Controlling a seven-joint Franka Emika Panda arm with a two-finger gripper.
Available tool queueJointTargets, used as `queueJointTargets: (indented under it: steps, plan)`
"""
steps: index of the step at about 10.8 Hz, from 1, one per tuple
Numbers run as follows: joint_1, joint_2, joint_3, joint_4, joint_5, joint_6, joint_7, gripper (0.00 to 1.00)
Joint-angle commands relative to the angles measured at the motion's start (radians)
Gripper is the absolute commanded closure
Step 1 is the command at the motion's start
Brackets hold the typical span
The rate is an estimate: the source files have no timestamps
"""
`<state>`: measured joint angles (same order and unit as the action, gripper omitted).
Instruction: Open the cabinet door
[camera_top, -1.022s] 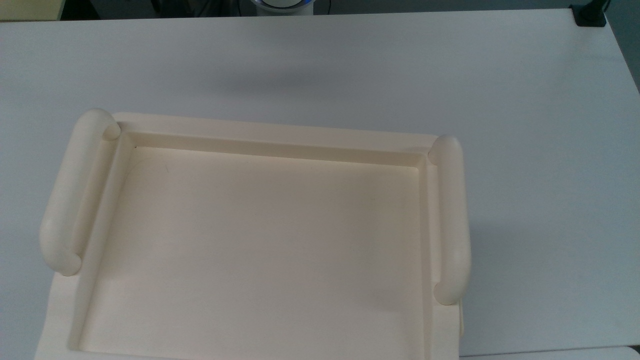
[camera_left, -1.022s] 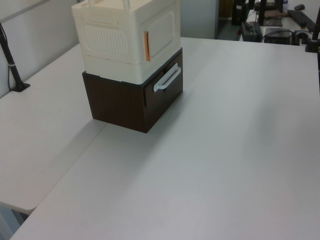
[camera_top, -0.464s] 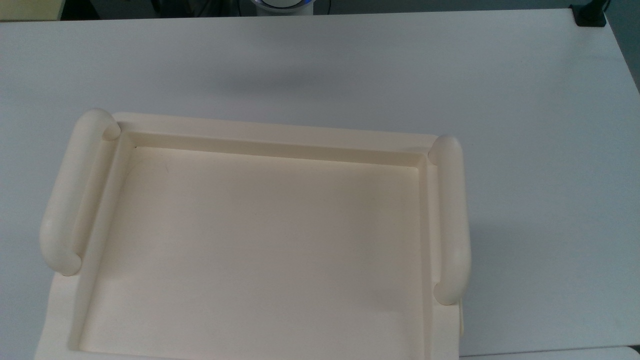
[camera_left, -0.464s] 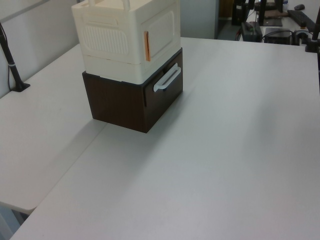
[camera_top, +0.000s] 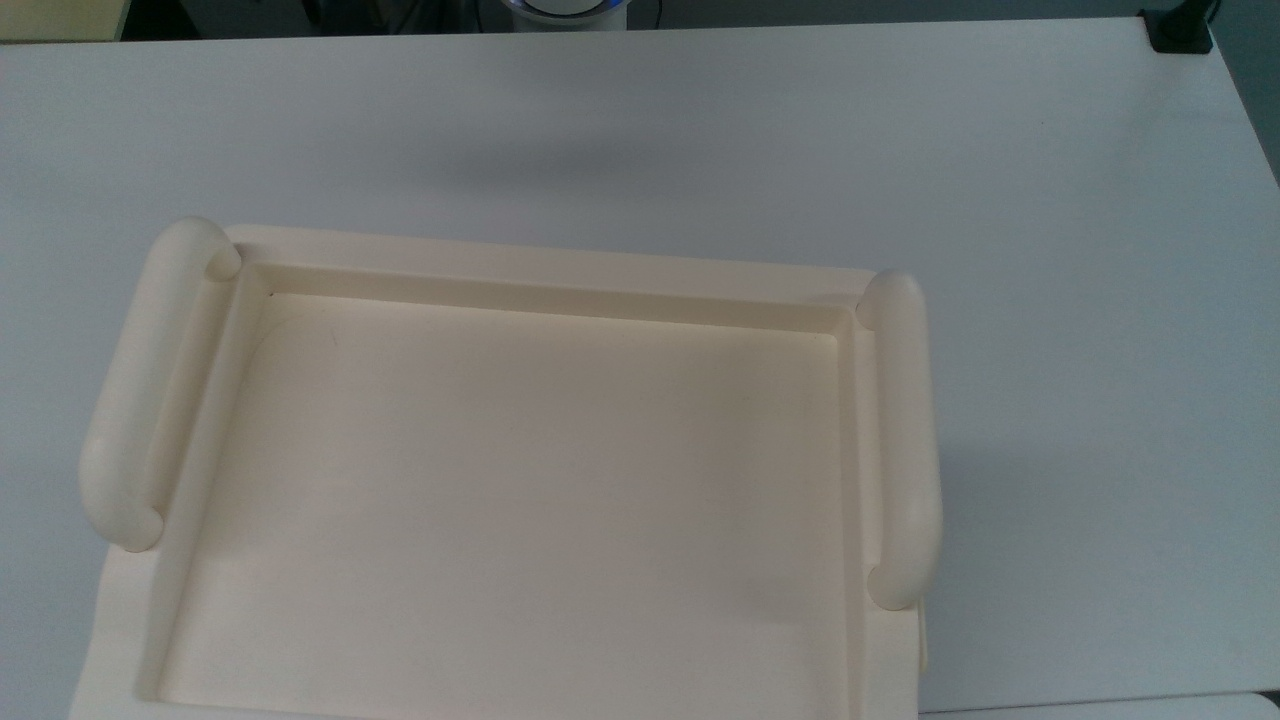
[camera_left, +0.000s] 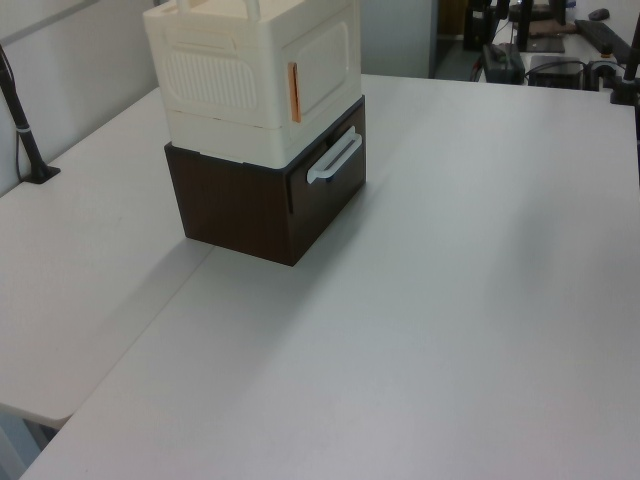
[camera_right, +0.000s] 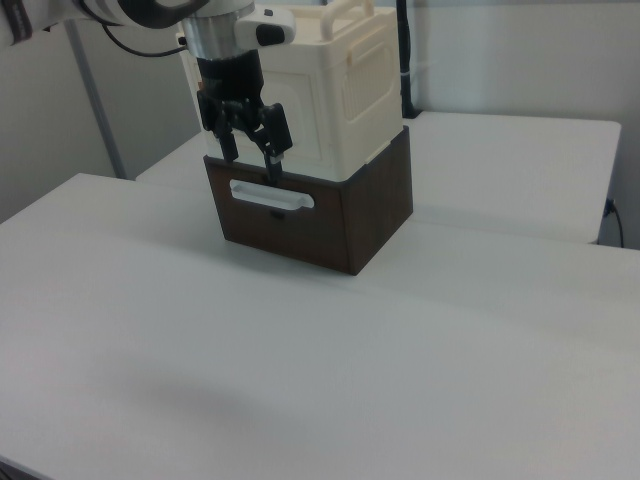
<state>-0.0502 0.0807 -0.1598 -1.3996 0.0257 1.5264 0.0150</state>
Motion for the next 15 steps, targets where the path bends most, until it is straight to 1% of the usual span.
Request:
queueJointTargets:
  steps: [1, 4, 8, 11, 14, 15]
  plan:
    - [0.009, -0.016, 0.0, -0.018, -0.01, -0.003, -0.013, 0.0]
    - [0.01, -0.015, 0.002, -0.021, -0.01, -0.003, -0.007, 0.0]
    - [0.044, -0.007, 0.002, -0.032, -0.012, -0.002, -0.004, 0.0]
    - [0.053, -0.003, 0.003, -0.036, -0.004, 0.011, -0.01, 0.0]
    - [0.066, 0.014, 0.003, -0.035, -0.003, 0.017, -0.018, 0.0]
    - [0.076, 0.04, 0.003, -0.032, -0.006, 0.034, -0.041, 0.0]
